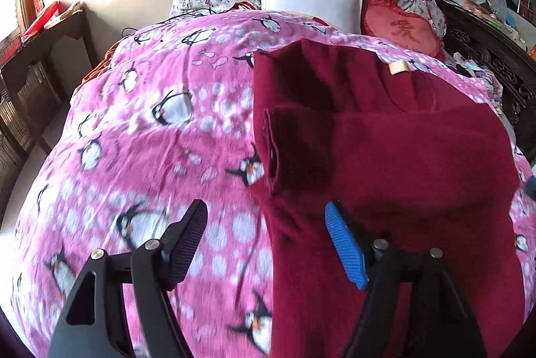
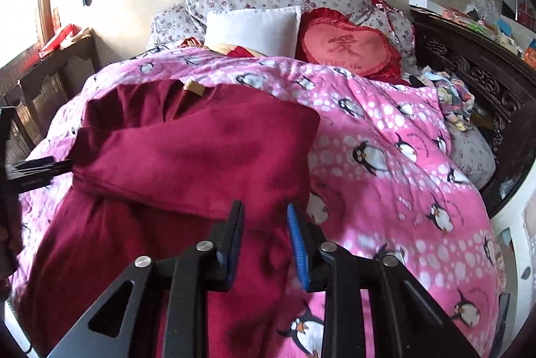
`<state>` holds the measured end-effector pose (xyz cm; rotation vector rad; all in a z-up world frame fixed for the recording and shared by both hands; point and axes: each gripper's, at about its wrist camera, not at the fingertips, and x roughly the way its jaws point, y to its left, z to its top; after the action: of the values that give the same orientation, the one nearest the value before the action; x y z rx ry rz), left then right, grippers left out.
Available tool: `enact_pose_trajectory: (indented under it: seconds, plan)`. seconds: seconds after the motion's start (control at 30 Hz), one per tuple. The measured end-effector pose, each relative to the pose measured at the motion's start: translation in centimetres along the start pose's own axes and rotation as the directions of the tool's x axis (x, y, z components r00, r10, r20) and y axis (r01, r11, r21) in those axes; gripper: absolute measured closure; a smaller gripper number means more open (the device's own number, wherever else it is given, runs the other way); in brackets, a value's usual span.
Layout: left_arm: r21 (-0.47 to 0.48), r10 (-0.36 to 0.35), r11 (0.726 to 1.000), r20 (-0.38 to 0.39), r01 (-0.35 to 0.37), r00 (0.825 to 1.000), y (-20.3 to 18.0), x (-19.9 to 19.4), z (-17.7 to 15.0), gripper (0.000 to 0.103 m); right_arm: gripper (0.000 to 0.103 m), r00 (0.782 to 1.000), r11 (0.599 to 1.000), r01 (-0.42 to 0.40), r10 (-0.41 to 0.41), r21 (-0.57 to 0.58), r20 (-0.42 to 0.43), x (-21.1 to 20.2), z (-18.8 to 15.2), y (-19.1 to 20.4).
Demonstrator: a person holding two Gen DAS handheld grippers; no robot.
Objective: Fold small clothes
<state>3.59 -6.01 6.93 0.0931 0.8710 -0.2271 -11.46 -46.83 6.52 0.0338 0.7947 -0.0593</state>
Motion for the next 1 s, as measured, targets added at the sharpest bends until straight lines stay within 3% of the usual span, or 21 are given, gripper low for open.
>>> enact_pose_trajectory:
  seconds: [0.13,0.27,0.43,0.5,0.8,1.0]
  plan:
    - [0.012,0.02,1.0,-0.001,-0.02,1.0,-0.1,-2.0,-1.9,0.03,0.071,0.989,1.0,0.005,-0.002,0.025,-0.145,4.6,-1.9,0.0]
    - [0.025,0.029,0.999,0.025,-0.03,0.999,0.0,-4.3,-3.4,0.025,0.071,0.995,0.998,-0.023,0.029,0.064,-0.095,1.8,-1.5,-0.2]
    - [0.045,0.017,0.999,0.068,-0.02,0.998,-0.2,-7.5,-5.0,0.02,0.043,0.999,0.998,-0.047,0.048,0.028,-0.016,-4.4,-2.4,0.3]
    - [0.042,-0.001,0.999,0.07,-0.002,0.998,-0.1,-8.4,-5.8,0.017,0.041,0.997,0.997,-0.076,0.076,0.032,-0.009,-6.8,-3.7,0.1]
    - [0.035,-0.046,0.998,-0.036,0.047,0.998,2.3,-10.3,-11.2,0.016,0.032,0.988,0.99,-0.137,0.14,0.045,-0.071,-12.0,-11.0,-0.3]
    - [0.002,-0.09,0.996,-0.114,0.091,0.989,3.6,-10.7,-14.2,0.016,0.03,0.966,0.977,-0.208,0.214,0.055,-0.148,-12.1,-14.8,0.2]
